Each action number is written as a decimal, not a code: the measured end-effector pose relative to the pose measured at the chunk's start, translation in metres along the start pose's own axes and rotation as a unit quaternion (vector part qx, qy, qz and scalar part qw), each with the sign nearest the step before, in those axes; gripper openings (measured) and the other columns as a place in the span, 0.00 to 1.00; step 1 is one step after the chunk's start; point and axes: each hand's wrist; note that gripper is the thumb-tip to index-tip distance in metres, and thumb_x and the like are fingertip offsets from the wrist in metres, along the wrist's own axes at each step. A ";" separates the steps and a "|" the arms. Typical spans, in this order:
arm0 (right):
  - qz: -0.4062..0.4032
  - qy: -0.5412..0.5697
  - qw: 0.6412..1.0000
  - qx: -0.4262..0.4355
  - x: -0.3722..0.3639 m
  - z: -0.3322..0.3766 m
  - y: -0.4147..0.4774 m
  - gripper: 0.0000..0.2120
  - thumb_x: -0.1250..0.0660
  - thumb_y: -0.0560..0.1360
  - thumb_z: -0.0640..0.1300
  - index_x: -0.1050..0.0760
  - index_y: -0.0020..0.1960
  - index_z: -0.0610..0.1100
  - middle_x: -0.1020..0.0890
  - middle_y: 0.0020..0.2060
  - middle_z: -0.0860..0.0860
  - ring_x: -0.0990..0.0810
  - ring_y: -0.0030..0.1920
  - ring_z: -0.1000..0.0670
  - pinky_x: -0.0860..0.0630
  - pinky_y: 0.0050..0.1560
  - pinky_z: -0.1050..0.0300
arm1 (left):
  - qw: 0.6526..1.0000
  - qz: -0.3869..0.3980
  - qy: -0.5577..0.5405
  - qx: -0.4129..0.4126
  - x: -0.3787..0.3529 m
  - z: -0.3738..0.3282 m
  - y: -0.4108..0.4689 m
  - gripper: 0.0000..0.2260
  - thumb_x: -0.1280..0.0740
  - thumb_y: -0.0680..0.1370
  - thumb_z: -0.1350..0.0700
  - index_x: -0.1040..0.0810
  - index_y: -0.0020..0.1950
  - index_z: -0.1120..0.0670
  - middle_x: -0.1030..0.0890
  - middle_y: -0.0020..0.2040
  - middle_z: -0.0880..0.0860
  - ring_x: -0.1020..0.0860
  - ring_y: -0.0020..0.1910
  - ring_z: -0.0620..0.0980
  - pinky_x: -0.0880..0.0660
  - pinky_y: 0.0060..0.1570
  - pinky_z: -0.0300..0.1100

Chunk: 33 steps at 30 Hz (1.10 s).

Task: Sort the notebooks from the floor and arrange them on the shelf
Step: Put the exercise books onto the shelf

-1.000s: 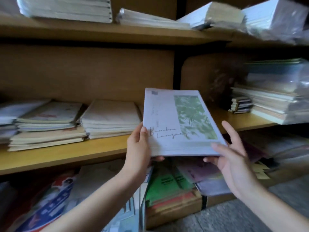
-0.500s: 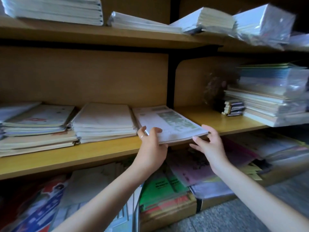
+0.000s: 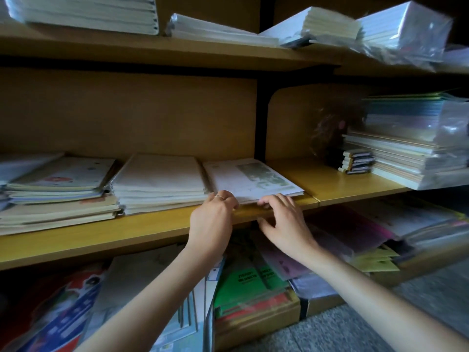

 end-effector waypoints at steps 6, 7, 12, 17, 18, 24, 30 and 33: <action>0.115 0.048 0.984 -0.129 0.002 0.006 0.018 0.29 0.35 0.72 0.49 0.43 0.68 0.50 0.33 0.62 0.53 0.37 0.65 0.49 0.44 0.65 0.53 | 0.999 0.039 0.021 -0.013 -0.008 0.010 0.009 0.16 0.45 0.80 0.56 0.26 0.66 0.52 0.30 0.70 0.48 0.30 0.65 0.53 0.27 0.56 0.46; 0.137 0.050 0.980 -0.132 0.003 0.006 0.020 0.30 0.36 0.72 0.50 0.46 0.70 0.50 0.35 0.64 0.53 0.38 0.67 0.49 0.47 0.67 0.52 | 0.999 0.044 0.021 -0.016 -0.008 0.010 0.010 0.17 0.45 0.80 0.55 0.27 0.67 0.52 0.31 0.71 0.48 0.31 0.66 0.53 0.27 0.58 0.46; 0.195 -0.011 0.973 -0.126 0.003 0.005 0.021 0.39 0.39 0.74 0.52 0.59 0.77 0.51 0.48 0.76 0.54 0.51 0.75 0.47 0.57 0.74 0.46 | 0.998 0.054 0.013 -0.018 -0.008 0.013 0.013 0.18 0.44 0.80 0.55 0.29 0.69 0.53 0.30 0.70 0.50 0.30 0.64 0.54 0.27 0.58 0.47; 0.224 -0.053 0.967 -0.112 0.005 0.004 0.024 0.39 0.40 0.76 0.49 0.61 0.77 0.52 0.53 0.76 0.54 0.53 0.75 0.45 0.60 0.73 0.47 | 0.998 0.061 0.022 -0.010 -0.009 0.017 0.014 0.19 0.44 0.80 0.52 0.30 0.69 0.53 0.31 0.71 0.50 0.32 0.66 0.53 0.29 0.60 0.47; 0.226 -0.051 0.966 -0.111 0.004 0.004 0.024 0.39 0.40 0.76 0.49 0.61 0.77 0.52 0.52 0.75 0.55 0.53 0.75 0.45 0.60 0.73 0.47 | 0.998 0.061 0.020 -0.013 -0.009 0.018 0.014 0.19 0.44 0.80 0.52 0.30 0.69 0.53 0.31 0.71 0.50 0.31 0.66 0.53 0.29 0.60 0.47; 0.173 -0.040 0.979 -0.103 -0.001 0.005 0.018 0.38 0.38 0.75 0.48 0.56 0.77 0.50 0.48 0.73 0.54 0.48 0.73 0.47 0.54 0.73 0.48 | 0.997 0.064 0.040 -0.027 -0.011 0.021 0.009 0.19 0.46 0.81 0.51 0.31 0.70 0.53 0.33 0.71 0.51 0.32 0.66 0.54 0.30 0.60 0.48; -0.076 0.062 0.994 0.049 -0.032 0.003 -0.071 0.18 0.39 0.71 0.39 0.32 0.61 0.45 0.29 0.57 0.49 0.31 0.60 0.50 0.34 0.62 0.58 | 0.978 -0.085 0.018 -0.187 -0.025 0.026 -0.052 0.19 0.39 0.70 0.58 0.27 0.61 0.55 0.33 0.58 0.58 0.32 0.53 0.58 0.34 0.52 0.49; 0.039 0.086 0.995 0.044 -0.053 -0.006 -0.142 0.17 0.41 0.70 0.40 0.33 0.58 0.45 0.31 0.55 0.50 0.30 0.58 0.51 0.34 0.60 0.60 | 0.942 -0.007 0.056 -0.332 -0.049 0.034 -0.109 0.20 0.38 0.69 0.56 0.30 0.60 0.55 0.32 0.57 0.58 0.31 0.54 0.57 0.35 0.55 0.51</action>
Point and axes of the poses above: each hand's wrist, its own y-axis towards the middle knuckle, its own x-axis out of the back of the hand, z = x × y
